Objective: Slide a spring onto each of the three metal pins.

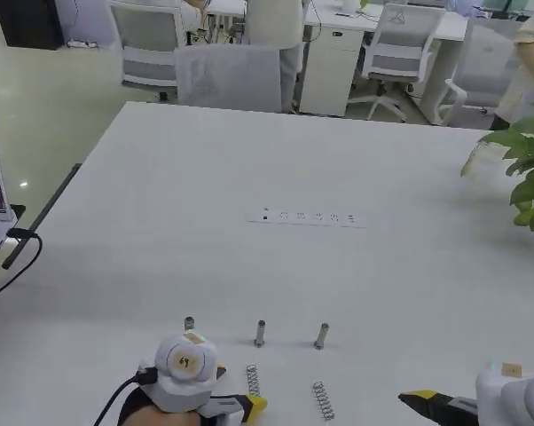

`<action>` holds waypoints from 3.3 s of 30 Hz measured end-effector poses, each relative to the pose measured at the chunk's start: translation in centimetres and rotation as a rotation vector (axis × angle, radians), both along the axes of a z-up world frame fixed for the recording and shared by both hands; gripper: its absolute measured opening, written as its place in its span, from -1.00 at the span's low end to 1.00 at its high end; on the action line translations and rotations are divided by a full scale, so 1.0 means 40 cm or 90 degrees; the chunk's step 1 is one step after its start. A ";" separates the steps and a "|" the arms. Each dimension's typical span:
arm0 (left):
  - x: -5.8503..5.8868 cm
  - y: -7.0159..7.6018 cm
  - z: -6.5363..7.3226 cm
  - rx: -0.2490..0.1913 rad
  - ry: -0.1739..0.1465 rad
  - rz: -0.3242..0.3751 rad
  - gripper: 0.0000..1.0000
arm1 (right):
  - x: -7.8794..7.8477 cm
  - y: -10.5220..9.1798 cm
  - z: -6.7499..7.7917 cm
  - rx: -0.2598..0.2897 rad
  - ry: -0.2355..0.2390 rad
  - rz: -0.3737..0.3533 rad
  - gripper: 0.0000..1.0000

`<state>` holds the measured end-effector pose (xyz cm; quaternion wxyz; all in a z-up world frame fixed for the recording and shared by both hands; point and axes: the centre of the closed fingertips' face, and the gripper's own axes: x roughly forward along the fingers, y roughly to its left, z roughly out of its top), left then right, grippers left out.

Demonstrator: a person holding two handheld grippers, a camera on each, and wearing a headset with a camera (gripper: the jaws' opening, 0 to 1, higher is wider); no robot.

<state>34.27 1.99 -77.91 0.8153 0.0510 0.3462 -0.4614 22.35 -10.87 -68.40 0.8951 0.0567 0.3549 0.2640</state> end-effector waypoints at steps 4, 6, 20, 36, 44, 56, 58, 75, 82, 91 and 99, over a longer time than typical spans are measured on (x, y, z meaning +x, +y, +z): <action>0.000 -0.011 -0.007 -0.002 0.004 0.015 -0.09 | 0.000 0.000 -0.001 0.003 0.001 -0.003 0.17; 0.001 -0.017 -0.006 -0.002 -0.005 0.017 -0.10 | 0.001 0.003 -0.001 0.004 0.001 -0.003 0.17; 0.016 -0.033 -0.014 0.013 -0.023 0.037 -0.29 | 0.005 0.009 -0.002 0.006 0.002 0.004 0.16; 0.019 -0.037 -0.025 0.074 -0.073 -0.009 -0.55 | 0.012 0.000 0.005 0.007 0.002 0.000 0.13; 0.029 -0.022 -0.026 0.100 -0.092 -0.019 -0.73 | 0.017 0.009 0.004 0.009 0.001 0.008 0.12; 0.034 0.006 -0.029 0.123 -0.091 -0.004 -0.95 | 0.008 0.028 -0.004 0.009 0.005 0.023 0.12; 0.029 0.007 -0.029 0.121 -0.083 -0.008 -0.95 | 0.006 0.029 -0.007 0.010 0.005 0.022 0.12; 0.000 0.110 -0.027 0.123 -0.060 0.023 -0.96 | 0.003 0.050 -0.015 0.022 0.009 0.030 0.11; -0.009 0.143 -0.014 0.122 -0.065 0.030 -0.96 | 0.003 0.064 -0.016 0.025 0.009 0.040 0.11; -0.013 0.178 -0.002 0.119 -0.064 0.031 -0.96 | 0.004 0.066 -0.014 0.036 0.010 0.041 0.09; -0.024 0.190 0.019 0.115 -0.072 0.017 -0.96 | 0.005 0.083 -0.020 0.044 0.017 0.050 0.07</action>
